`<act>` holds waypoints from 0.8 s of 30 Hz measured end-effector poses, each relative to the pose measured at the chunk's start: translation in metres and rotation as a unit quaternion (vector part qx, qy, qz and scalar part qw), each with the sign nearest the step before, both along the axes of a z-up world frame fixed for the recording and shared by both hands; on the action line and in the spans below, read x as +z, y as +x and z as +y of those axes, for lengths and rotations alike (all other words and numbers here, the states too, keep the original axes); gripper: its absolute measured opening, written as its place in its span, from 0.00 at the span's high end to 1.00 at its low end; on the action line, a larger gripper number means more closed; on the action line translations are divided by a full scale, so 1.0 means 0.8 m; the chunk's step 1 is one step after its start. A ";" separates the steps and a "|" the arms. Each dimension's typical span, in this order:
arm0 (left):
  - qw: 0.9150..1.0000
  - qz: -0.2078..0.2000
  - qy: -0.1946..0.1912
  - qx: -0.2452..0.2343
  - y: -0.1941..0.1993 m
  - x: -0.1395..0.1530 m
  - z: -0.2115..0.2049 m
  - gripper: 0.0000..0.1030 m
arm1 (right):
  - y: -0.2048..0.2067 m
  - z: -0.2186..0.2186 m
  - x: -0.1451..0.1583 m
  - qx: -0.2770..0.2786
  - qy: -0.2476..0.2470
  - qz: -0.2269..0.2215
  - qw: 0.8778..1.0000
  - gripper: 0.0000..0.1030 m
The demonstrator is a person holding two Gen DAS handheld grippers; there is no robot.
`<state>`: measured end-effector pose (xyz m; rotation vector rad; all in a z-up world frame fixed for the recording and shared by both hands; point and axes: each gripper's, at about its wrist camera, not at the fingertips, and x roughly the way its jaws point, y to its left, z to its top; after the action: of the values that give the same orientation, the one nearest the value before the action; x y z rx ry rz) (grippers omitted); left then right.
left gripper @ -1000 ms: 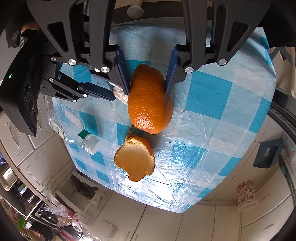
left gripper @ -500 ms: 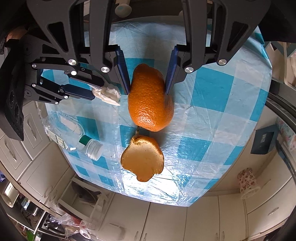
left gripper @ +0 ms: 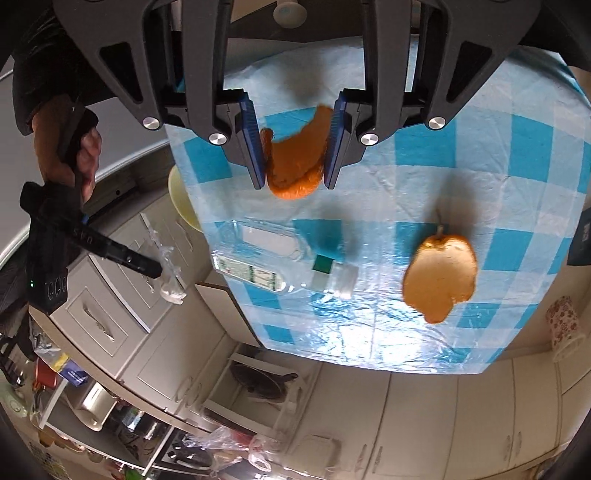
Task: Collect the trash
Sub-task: 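Carry the peel and tissue over the yellow bucket and open both tools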
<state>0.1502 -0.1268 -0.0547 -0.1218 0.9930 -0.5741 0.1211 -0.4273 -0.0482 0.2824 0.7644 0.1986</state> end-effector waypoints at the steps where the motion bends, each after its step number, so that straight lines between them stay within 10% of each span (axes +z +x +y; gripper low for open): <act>1: 1.000 0.001 -0.002 -0.008 -0.001 0.002 -0.011 0.71 | -0.003 -0.025 0.000 -0.025 0.002 0.006 1.000 0.74; 11: 0.996 0.001 -0.031 -0.085 0.001 0.029 -0.151 0.73 | 0.028 -0.159 -0.092 -0.142 0.012 0.159 0.977 0.74; 14: 0.993 -0.003 -0.035 -0.108 0.004 0.035 -0.203 0.73 | 0.036 -0.181 -0.146 -0.161 0.013 0.239 0.958 0.46; 16: 0.992 -0.003 -0.035 -0.120 0.011 0.032 -0.241 0.73 | 0.030 -0.199 -0.158 -0.177 0.010 0.257 0.950 0.46; 24: 0.990 0.054 -0.021 -0.125 0.051 -0.040 -0.373 0.73 | -0.011 -0.254 -0.072 -0.283 0.095 0.117 0.947 0.37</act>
<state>0.1913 -0.4249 -0.0867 -0.0661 1.1105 -0.8253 0.1125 -0.6308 -0.1057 0.7044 0.8693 -0.3138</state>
